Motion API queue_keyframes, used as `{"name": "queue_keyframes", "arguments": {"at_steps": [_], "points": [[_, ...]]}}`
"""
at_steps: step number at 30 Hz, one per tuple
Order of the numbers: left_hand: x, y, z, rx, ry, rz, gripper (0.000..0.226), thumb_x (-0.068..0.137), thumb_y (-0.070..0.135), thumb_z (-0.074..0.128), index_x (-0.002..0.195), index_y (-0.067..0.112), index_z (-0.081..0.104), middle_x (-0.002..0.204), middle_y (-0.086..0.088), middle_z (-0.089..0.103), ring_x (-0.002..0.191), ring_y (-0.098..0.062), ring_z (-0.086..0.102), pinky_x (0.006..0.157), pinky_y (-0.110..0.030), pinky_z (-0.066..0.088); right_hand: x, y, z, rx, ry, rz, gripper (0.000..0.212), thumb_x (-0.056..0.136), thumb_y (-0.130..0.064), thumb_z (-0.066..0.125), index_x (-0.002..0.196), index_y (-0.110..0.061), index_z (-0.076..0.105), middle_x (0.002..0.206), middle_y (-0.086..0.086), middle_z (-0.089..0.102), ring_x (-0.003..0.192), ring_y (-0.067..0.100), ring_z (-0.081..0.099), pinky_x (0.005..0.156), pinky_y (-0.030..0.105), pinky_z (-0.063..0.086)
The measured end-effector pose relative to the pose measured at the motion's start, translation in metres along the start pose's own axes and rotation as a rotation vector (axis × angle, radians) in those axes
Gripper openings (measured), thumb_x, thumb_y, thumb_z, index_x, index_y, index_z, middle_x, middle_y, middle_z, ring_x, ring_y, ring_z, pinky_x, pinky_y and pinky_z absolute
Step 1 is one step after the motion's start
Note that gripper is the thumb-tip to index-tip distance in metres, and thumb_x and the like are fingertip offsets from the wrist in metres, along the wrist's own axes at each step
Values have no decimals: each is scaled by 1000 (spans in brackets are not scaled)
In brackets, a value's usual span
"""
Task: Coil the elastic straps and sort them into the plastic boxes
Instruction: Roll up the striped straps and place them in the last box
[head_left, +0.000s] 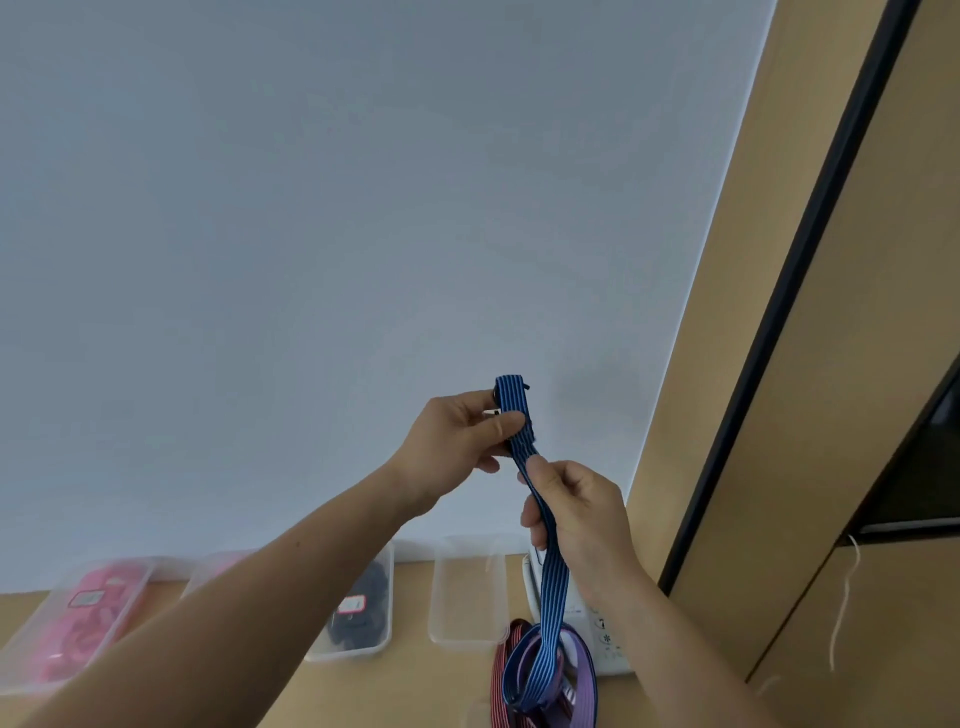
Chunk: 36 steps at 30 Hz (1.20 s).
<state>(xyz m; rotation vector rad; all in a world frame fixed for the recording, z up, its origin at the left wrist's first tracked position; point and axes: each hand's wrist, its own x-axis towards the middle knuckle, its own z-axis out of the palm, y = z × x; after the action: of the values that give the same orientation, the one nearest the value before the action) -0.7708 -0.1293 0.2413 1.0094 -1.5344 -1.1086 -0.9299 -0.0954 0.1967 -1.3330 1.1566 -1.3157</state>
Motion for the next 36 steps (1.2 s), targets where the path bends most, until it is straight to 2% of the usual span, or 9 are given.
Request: {"name": "queue_keyframes", "arguments": {"at_steps": [6, 10, 13, 17, 19, 21, 24, 32, 36], "points": [[-8, -22, -3, 587, 78, 418, 16, 97, 22, 61, 109, 22, 72, 68, 19, 64, 62, 2, 57, 62, -13, 41, 2, -8, -1, 74, -29, 108, 58, 96, -53, 51, 90, 3, 67, 60, 10, 65, 46, 19, 54, 44, 27, 44], [-12, -27, -3, 926, 36, 756, 36, 94, 7, 63, 129, 14, 65, 101, 6, 72, 71, -7, 63, 60, -26, 54, 4, -16, 0, 101, -90, 137, 80, 76, -78, 49, 87, -2, 71, 67, 15, 69, 50, 20, 58, 47, 28, 46], [-9, -32, -8, 1061, 83, 881, 56, 74, -16, 68, 125, 7, 68, 119, -13, 70, 69, -22, 70, 51, -32, 57, 4, -19, 2, 113, -99, 130, 65, 85, -66, 54, 89, -4, 72, 71, 17, 71, 52, 20, 59, 47, 28, 47], [-12, -30, -3, 708, 50, 531, 60, 91, -8, 52, 146, 13, 46, 145, -4, 53, 120, -11, 61, 93, -20, 52, 3, -18, 1, 147, -34, 65, 43, 93, -45, 60, 89, -3, 69, 71, 14, 72, 52, 19, 58, 48, 27, 48], [-14, -19, 0, 262, 4, 96, 54, 99, 14, 50, 151, 17, 38, 142, 4, 54, 118, -4, 60, 95, -18, 49, 2, -18, 1, 153, 8, 20, 36, 94, -40, 61, 86, -6, 68, 71, 14, 72, 51, 19, 58, 48, 27, 49], [-14, -9, 1, -35, -118, -149, 39, 98, 37, 49, 129, 16, 62, 120, -3, 69, 109, -16, 67, 96, -34, 52, 2, -17, 2, 129, 36, -7, 36, 94, -39, 61, 85, -5, 68, 71, 13, 73, 50, 18, 59, 48, 26, 49], [-21, 1, 7, -99, -245, -94, 36, 101, 36, 47, 86, 10, 66, 80, -9, 65, 83, -29, 65, 99, -51, 48, 0, -15, 5, 72, 41, -23, 39, 94, -39, 62, 84, -2, 67, 68, 11, 72, 49, 18, 61, 48, 27, 50], [-17, 2, 4, 14, -33, 1, 17, 97, 15, 58, 105, 8, 72, 100, -5, 77, 86, -16, 71, 73, -24, 54, -5, -12, 6, -20, 40, 25, 51, 91, -45, 63, 78, 4, 61, 55, 10, 66, 42, 20, 56, 42, 27, 46], [-17, 3, 0, 141, 28, 116, 17, 98, 13, 56, 104, 17, 71, 97, 3, 77, 85, -15, 71, 70, -25, 54, -9, -10, 4, 21, -45, 42, 34, 95, -32, 62, 84, 0, 65, 60, 10, 67, 48, 21, 57, 47, 28, 48]]}}
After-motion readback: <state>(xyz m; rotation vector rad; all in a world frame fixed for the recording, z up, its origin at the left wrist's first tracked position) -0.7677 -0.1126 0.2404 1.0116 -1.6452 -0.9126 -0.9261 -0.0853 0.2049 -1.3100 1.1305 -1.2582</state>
